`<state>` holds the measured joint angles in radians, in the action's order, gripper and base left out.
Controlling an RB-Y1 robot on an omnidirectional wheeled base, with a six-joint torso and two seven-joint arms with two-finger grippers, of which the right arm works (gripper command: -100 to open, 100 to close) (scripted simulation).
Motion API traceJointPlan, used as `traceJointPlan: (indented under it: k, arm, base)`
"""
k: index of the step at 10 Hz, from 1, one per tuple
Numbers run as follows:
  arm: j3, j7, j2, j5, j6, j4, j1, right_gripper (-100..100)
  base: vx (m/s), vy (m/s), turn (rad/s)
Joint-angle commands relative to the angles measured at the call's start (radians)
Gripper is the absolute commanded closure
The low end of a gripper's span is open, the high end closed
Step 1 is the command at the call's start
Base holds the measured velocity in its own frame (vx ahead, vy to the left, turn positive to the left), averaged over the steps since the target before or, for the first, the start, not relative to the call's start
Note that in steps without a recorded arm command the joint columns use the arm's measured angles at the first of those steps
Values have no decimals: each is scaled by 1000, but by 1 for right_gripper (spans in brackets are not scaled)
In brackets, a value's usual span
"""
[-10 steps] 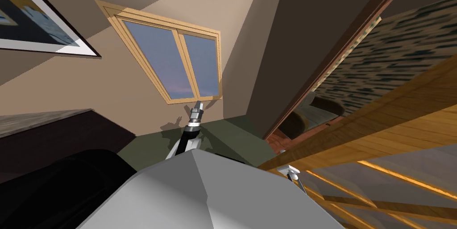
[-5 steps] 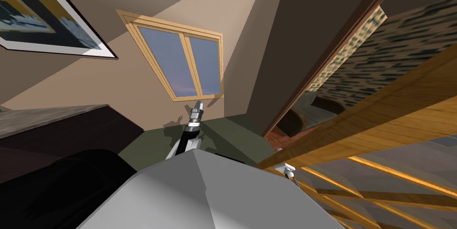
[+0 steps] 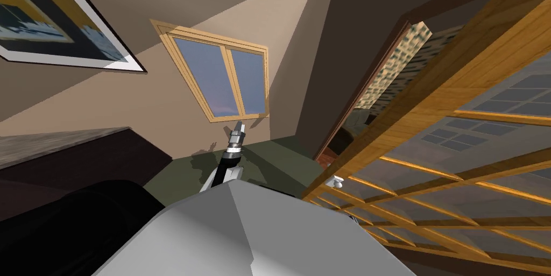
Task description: Pull the door open
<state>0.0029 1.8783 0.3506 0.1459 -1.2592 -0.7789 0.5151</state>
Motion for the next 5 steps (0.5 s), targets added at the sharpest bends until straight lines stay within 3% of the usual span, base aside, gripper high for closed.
traceJointPlan:
  k: [1,5]
  arm:
    - [0,0,0,0,0,0,0,-100]
    - [-13,-11,-4,16,36,0,-36,-100]
  base:
    - [-74,53,-29]
    - [209,-39,60]
